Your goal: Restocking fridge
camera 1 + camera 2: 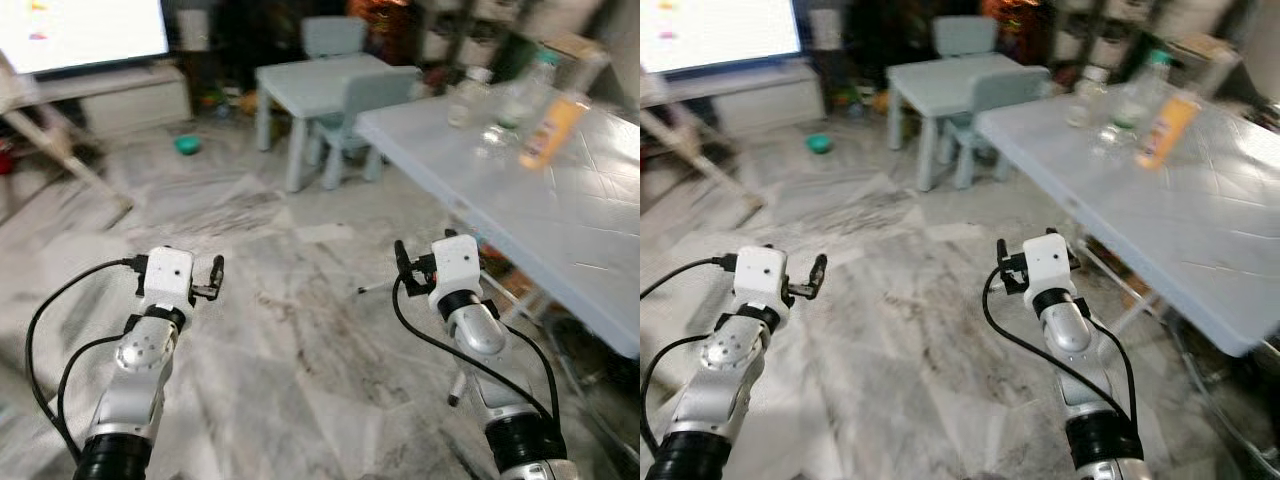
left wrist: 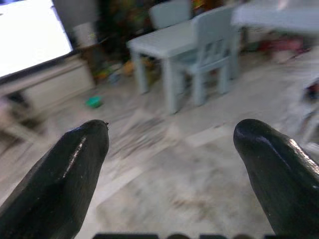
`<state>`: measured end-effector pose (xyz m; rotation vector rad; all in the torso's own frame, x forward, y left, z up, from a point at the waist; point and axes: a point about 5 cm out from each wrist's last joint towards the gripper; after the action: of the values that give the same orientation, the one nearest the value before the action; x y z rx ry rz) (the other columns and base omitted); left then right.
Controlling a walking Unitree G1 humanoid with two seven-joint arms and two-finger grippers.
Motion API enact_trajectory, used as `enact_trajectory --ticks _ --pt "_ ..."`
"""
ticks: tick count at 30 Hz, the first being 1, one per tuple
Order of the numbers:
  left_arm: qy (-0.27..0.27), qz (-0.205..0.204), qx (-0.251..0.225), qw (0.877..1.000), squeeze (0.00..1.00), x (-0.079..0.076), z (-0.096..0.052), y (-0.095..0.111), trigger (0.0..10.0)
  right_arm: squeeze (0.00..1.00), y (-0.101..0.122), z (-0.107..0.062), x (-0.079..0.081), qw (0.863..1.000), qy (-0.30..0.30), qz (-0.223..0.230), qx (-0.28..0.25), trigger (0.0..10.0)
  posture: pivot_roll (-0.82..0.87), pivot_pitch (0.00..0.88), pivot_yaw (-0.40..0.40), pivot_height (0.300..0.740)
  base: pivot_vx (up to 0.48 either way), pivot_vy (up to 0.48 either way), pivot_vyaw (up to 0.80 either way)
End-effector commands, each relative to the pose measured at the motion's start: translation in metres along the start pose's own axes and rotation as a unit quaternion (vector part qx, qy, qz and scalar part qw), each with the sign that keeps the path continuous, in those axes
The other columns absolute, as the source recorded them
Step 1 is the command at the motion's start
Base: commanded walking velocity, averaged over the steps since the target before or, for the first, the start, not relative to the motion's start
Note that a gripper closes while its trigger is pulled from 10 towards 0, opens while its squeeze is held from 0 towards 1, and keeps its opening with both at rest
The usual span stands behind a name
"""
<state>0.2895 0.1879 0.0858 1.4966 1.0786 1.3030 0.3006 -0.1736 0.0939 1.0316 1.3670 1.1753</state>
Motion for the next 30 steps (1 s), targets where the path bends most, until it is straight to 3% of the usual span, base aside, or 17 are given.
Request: enact_trajectory --ticks 1,15,20,30 --pt "-0.002 -0.009 -0.01 1.0 0.0 0.001 0.001 0.006 10.0 0.0 0.01 0.001 -0.003 1.0 -0.01 0.001 -0.024 10.0 0.0 0.0 -0.052 0.74 0.48 0.0 -0.8" --pt "0.015 -0.024 -0.037 0.999 0.0 0.005 0.004 0.017 10.0 0.0 0.027 -0.001 -0.001 0.998 -0.012 0.0 -0.066 10.0 -0.01 0.0 -0.041 0.74 0.474 0.0 -0.8" --pt "0.022 -0.035 -0.04 0.998 0.0 0.007 0.004 0.017 10.0 0.0 0.031 -0.003 -0.002 0.997 -0.016 0.006 -0.079 10.0 -0.01 0.0 -0.039 0.74 0.44 0.0 0.0" --pt "0.031 -0.022 -0.049 0.998 0.0 0.01 0.005 0.021 10.0 0.0 0.034 -0.008 0.001 0.996 -0.013 0.018 -0.089 10.0 -0.01 0.0 -0.035 0.74 0.308 0.331 0.0"
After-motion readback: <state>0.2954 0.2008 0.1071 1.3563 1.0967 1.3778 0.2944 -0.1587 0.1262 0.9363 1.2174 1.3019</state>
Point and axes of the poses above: a point about 5 cm out from each wrist's last joint towards the gripper, its own z axis pointing out of the wrist towards the gripper, its own y axis along the axis of the wrist's last joint, x = y × z, and after that the axes turned 5 degrees about z, right-handed
